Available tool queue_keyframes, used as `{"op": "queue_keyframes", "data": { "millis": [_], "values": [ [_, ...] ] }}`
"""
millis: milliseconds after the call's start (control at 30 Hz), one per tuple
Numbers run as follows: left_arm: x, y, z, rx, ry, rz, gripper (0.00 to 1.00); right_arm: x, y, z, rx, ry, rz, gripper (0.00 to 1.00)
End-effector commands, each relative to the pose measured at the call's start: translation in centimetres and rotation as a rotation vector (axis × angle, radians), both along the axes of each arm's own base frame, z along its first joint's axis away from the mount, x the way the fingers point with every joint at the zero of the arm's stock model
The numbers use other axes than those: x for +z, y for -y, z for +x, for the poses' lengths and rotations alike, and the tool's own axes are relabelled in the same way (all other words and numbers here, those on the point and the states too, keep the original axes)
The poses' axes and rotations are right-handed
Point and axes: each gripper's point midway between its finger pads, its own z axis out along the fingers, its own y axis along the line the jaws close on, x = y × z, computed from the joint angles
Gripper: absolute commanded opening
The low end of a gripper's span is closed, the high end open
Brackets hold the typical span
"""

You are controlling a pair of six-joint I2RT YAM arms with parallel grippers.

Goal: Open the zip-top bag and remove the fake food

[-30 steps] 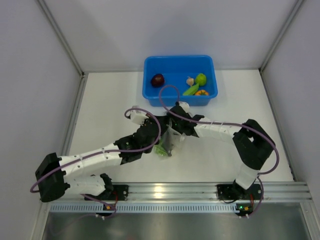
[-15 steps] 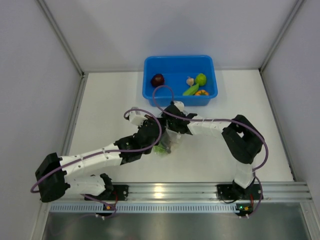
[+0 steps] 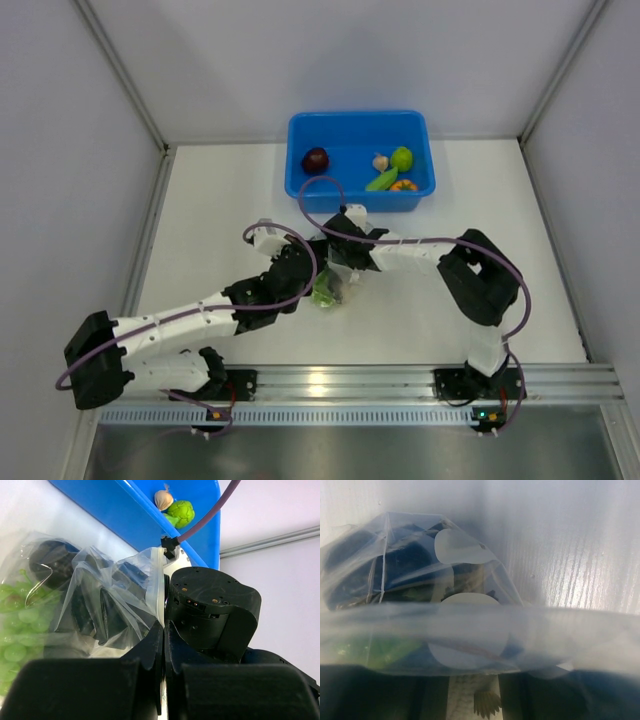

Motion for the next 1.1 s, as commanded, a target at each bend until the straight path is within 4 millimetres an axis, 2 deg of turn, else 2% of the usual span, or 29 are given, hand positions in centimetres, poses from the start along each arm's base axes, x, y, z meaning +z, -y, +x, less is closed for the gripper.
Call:
{"op": "queue_keyframes", "data": {
  "millis": [0,200,233,433,833,1067],
  "values": [
    [4.2,0.7,0.0,-0.003,0.08,-0.154,0.0,-0.9,1.8,-1.6,0.016,-0.014,-0.1,0.32],
    [3.6,0.3,0.0,0.006,0.074,-0.143,0.0,0.2,1.6,-1.7,0.026,0.012,-0.058,0.16],
    [3.4,0.3,0.0,0.005,0.074,-0.139,0.0,0.6,1.5,-1.6,0.028,0.021,-0.049,0.0],
    [3.0,-0.1,0.1,0.021,0.073,-0.132,0.0,2.5,1.6,-1.7,0.036,0.049,-0.028,0.0],
    [2.1,-0.1,0.2,0.033,0.064,-0.11,0.0,8.7,1.5,-1.9,0.07,0.175,0.11,0.0],
    [1.8,-0.1,0.2,0.033,0.058,-0.109,0.0,10.1,2.0,-2.1,0.082,0.229,0.14,0.0]
  ]
}}
